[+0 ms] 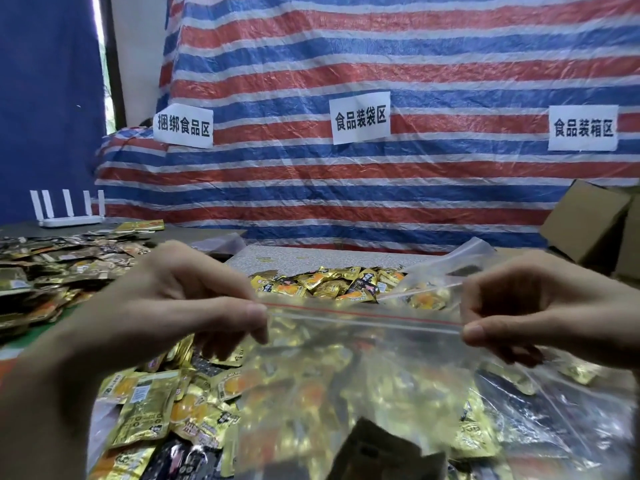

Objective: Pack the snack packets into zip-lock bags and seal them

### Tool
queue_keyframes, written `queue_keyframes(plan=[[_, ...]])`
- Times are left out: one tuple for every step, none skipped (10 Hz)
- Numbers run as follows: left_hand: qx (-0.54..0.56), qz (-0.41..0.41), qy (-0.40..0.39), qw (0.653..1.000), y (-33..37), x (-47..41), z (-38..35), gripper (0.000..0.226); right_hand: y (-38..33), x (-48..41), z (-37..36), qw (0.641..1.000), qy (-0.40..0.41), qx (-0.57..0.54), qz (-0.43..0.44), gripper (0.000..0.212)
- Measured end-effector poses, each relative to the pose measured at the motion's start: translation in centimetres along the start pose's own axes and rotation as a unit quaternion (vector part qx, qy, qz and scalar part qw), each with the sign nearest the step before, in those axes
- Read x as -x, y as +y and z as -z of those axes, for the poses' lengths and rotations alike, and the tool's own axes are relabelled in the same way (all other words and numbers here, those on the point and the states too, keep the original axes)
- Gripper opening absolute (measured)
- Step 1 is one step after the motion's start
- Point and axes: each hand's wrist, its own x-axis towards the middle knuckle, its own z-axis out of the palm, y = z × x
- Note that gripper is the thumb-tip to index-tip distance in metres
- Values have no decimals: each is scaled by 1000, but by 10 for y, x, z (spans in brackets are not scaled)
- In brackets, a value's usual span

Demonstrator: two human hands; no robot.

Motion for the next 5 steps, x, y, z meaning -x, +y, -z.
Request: queue_keyframes(plan=[[72, -17, -36, 997, 12, -19, -20, 23, 12, 4, 11, 991, 34, 44, -119, 31], [114, 46, -40, 992, 6, -45, -53, 18, 26, 0, 15, 968, 60, 71, -232, 26], [128, 131, -37, 982, -11, -65, -90, 20, 44, -8, 19, 940, 66, 98, -319, 15], [87, 145, 43, 985, -31, -84, -137, 25, 61, -19, 20, 913, 81, 104, -385, 7], [29, 162, 29, 986, -46, -86, -171, 15, 75, -27, 16, 903, 110, 105, -401, 9]])
